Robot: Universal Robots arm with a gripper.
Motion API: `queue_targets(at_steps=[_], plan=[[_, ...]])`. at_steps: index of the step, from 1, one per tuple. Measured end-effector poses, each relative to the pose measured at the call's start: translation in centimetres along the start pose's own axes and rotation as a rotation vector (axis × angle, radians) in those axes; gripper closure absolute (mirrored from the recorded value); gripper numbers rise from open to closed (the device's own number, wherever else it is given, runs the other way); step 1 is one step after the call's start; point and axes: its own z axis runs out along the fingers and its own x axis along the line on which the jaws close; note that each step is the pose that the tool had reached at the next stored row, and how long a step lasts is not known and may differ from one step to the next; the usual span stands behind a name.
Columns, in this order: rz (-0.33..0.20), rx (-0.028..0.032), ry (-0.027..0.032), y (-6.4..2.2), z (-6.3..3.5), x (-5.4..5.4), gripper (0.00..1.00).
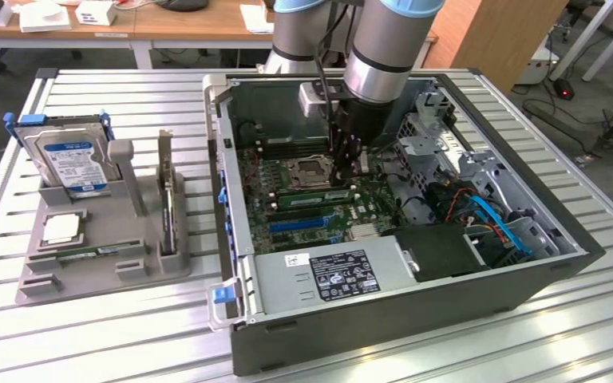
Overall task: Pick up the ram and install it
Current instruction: 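Press down the ram until it locks into place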
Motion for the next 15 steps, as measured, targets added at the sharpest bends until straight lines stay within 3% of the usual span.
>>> queue_targets(at_steps=[9,15], plan=[[0.000,0.0000,0.0000,0.06,0.01,0.0,0.91],[0.000,0.0000,0.0000,1.57,0.15,0.0,0.91]])
